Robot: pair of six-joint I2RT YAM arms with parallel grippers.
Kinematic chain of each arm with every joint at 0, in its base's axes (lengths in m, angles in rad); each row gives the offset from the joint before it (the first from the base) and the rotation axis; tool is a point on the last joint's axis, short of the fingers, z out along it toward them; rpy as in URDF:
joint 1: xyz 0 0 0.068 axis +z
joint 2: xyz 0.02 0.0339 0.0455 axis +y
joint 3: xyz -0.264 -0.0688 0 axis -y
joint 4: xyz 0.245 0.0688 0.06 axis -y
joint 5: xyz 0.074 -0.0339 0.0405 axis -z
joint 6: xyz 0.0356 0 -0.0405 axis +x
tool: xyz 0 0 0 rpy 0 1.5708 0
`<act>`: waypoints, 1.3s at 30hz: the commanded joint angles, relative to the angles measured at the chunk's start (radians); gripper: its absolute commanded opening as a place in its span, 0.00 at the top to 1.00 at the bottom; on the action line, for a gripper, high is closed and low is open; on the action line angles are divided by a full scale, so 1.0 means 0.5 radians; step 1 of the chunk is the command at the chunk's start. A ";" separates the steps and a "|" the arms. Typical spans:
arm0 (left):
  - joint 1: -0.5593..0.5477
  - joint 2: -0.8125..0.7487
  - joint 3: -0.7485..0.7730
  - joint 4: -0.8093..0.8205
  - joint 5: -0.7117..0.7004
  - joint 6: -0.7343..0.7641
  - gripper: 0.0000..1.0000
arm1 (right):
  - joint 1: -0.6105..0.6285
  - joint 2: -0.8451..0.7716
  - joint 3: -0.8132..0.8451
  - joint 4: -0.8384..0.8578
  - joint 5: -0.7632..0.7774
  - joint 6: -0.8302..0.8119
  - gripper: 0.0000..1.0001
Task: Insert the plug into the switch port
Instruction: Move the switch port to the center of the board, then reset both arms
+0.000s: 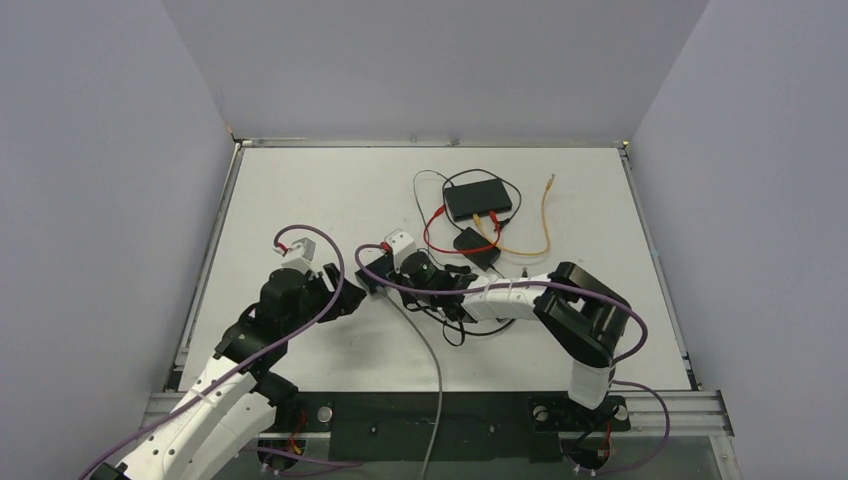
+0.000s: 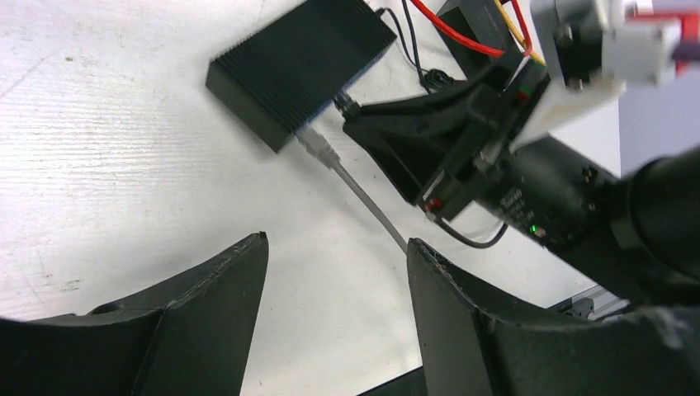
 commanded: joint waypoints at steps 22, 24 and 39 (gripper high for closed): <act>0.067 -0.007 0.199 -0.103 -0.015 0.112 0.39 | -0.258 0.308 0.737 -0.282 0.012 0.202 0.55; 0.074 0.006 0.231 -0.115 -0.015 0.126 0.38 | -0.258 0.203 0.699 -0.302 0.034 0.198 0.51; 0.098 0.107 0.612 -0.357 -0.160 0.340 0.30 | -0.254 -0.931 0.228 -0.675 0.542 0.126 0.27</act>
